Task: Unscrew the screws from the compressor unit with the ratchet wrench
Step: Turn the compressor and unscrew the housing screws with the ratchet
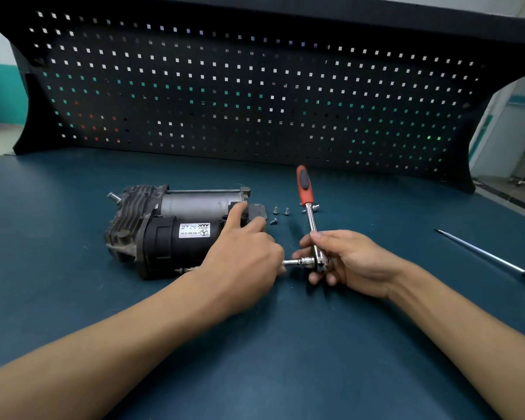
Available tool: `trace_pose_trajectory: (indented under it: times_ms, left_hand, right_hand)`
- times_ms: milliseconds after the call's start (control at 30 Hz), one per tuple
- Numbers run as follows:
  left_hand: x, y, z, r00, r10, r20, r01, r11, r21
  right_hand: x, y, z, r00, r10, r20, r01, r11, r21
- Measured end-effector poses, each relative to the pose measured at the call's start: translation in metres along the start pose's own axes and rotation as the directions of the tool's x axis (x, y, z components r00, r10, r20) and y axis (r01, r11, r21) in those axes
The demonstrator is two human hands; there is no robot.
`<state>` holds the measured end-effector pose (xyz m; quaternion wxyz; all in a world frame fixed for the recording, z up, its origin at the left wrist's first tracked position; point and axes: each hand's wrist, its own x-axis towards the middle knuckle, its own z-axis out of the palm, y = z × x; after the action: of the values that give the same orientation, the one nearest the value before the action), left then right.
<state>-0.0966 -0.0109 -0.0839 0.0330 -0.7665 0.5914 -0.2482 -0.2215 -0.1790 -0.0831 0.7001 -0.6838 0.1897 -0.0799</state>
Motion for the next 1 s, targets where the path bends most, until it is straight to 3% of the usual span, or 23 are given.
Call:
trace_pose_trajectory:
  times_ms: [400, 800, 1000]
  left_hand:
    - [-0.001, 0.002, 0.0, 1.0, 0.019, -0.008, -0.019, 1.0, -0.006]
    - [-0.004, 0.0, 0.004, 0.997, 0.079, 0.003, -0.079, 0.997, 0.022]
    - [-0.003, -0.002, 0.004, 0.996, 0.089, 0.017, -0.089, 0.996, -0.002]
  right_hand:
    - [-0.006, -0.002, -0.004, 0.994, -0.042, 0.103, 0.034, 0.996, 0.083]
    - [-0.013, 0.0, -0.006, 0.964, -0.115, 0.238, 0.136, 0.988, -0.072]
    - [-0.014, 0.002, -0.005, 0.967, -0.126, 0.222, 0.151, 0.984, -0.097]
